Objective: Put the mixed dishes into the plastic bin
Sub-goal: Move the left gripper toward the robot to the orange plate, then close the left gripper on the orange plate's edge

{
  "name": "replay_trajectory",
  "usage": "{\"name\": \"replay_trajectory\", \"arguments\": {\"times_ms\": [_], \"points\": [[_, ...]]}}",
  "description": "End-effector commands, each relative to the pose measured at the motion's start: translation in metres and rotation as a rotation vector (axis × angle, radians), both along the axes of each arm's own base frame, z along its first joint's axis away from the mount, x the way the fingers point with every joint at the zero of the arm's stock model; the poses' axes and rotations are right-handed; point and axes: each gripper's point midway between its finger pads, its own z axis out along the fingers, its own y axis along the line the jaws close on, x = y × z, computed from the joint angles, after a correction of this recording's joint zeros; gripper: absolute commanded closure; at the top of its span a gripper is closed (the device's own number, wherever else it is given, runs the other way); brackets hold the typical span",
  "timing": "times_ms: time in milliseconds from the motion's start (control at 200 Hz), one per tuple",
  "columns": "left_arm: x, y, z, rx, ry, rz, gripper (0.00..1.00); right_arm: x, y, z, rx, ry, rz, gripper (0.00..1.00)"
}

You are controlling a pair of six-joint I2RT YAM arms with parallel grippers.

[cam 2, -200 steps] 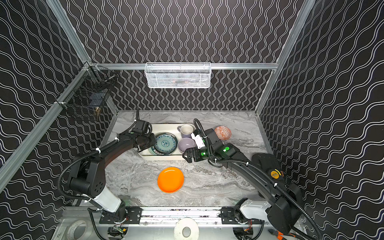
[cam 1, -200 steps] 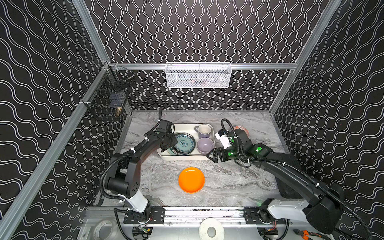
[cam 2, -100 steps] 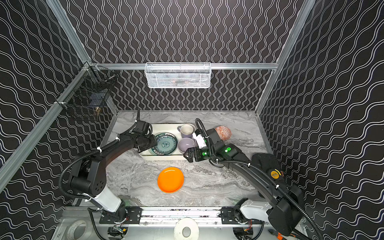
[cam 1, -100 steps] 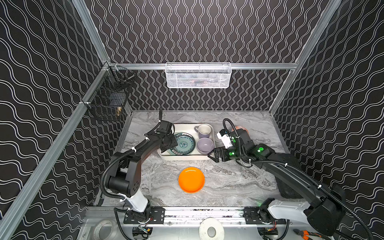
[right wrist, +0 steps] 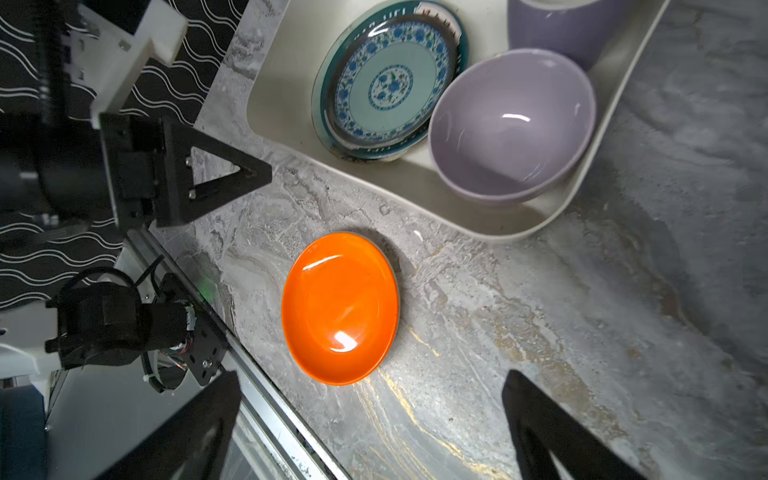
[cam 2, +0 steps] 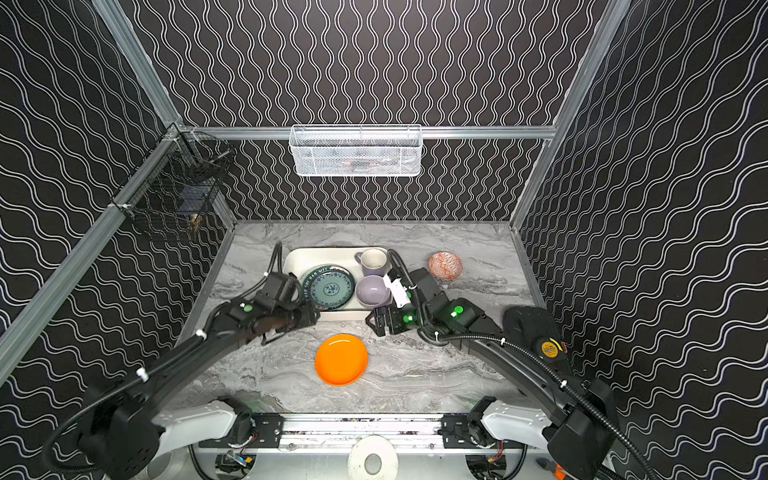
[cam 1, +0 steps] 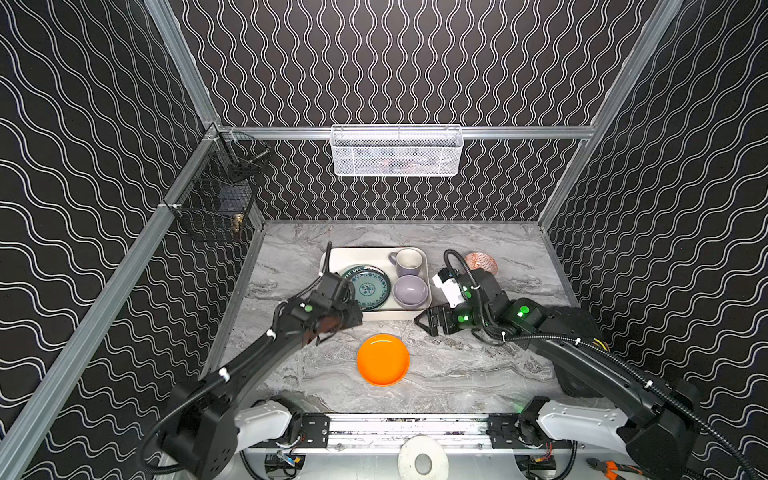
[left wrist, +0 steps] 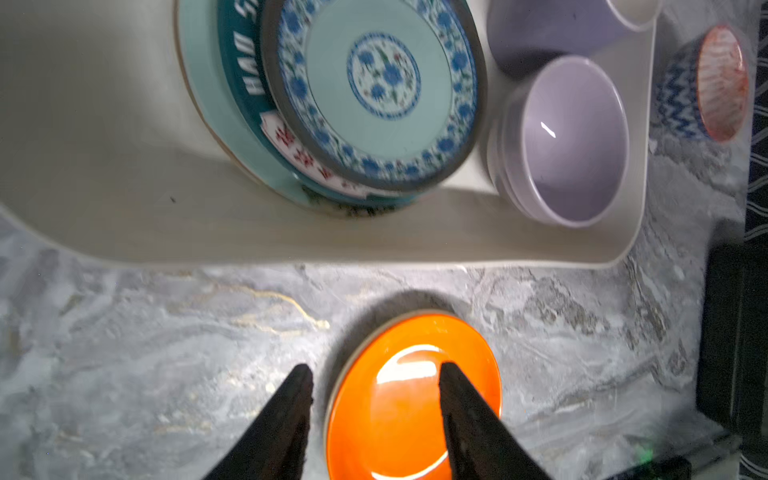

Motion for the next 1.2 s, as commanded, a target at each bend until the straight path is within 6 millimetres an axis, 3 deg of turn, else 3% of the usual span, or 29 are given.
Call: {"name": "replay_trajectory", "arguments": {"times_ms": [0, 125, 225, 666, 871, 966, 1196], "points": [[-0.032, 0.004, -0.017, 0.028, 0.048, 0.034, 0.47, -0.009, 0.007, -0.006, 0.004, 0.0, -0.033, 0.01], [-0.058, -0.002, -0.043, 0.037, 0.086, 0.013, 0.47, -0.028, 0.016, -0.018, -0.006, 0.009, -0.025, 0.01], [-0.068, -0.009, -0.059, 0.044, 0.095, -0.001, 0.47, -0.038, 0.018, -0.023, -0.008, 0.016, -0.024, 0.01], [-0.062, -0.028, -0.082, 0.084, 0.084, -0.043, 0.5, -0.043, -0.006, -0.016, -0.047, -0.03, -0.083, 0.01], [-0.059, -0.028, -0.09, 0.119, 0.094, -0.052, 0.61, -0.045, -0.01, -0.017, -0.047, -0.033, -0.087, 0.01], [-0.058, -0.027, -0.091, 0.13, 0.096, -0.047, 0.78, -0.044, -0.011, -0.016, -0.054, -0.038, -0.091, 0.01], [-0.06, -0.022, -0.089, 0.149, 0.094, -0.044, 0.94, -0.044, -0.009, -0.015, -0.055, -0.042, -0.08, 0.01]]}}
